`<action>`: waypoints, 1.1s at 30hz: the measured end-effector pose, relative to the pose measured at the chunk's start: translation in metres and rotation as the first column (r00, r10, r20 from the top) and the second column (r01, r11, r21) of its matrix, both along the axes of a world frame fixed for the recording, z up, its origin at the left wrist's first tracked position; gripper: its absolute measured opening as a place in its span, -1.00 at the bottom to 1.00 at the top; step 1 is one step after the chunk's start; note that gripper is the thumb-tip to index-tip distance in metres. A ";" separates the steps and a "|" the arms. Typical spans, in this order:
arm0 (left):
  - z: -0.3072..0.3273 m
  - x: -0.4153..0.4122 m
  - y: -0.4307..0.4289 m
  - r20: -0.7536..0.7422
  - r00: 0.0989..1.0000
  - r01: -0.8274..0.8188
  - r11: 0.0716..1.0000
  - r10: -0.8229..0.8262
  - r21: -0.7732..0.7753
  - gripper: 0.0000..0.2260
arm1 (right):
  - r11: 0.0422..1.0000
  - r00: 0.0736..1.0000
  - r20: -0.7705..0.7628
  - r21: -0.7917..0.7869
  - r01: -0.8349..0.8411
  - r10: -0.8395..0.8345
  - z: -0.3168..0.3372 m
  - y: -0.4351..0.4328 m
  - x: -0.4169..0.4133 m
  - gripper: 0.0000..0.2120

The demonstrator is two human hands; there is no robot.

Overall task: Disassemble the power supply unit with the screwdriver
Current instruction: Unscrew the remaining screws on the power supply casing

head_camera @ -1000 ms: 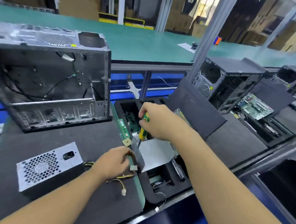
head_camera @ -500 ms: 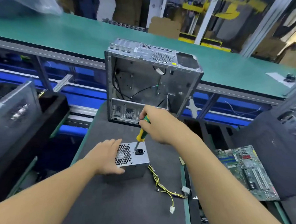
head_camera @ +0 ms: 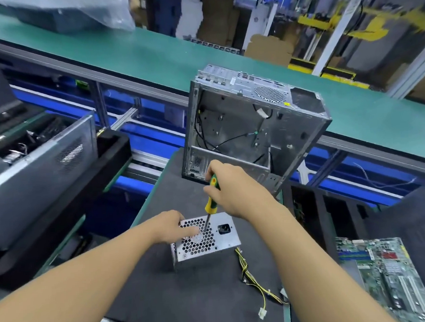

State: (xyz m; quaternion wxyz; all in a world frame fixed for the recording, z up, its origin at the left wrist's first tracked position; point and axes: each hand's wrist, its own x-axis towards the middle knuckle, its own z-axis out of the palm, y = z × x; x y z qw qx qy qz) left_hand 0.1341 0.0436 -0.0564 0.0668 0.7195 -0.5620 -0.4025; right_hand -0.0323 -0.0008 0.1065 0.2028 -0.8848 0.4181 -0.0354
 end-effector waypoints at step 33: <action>0.002 -0.065 0.006 0.370 0.927 0.290 0.735 -0.058 -0.613 -0.52 | 0.967 0.978 0.114 -0.170 0.190 -0.172 0.010 0.005 -0.045 -0.90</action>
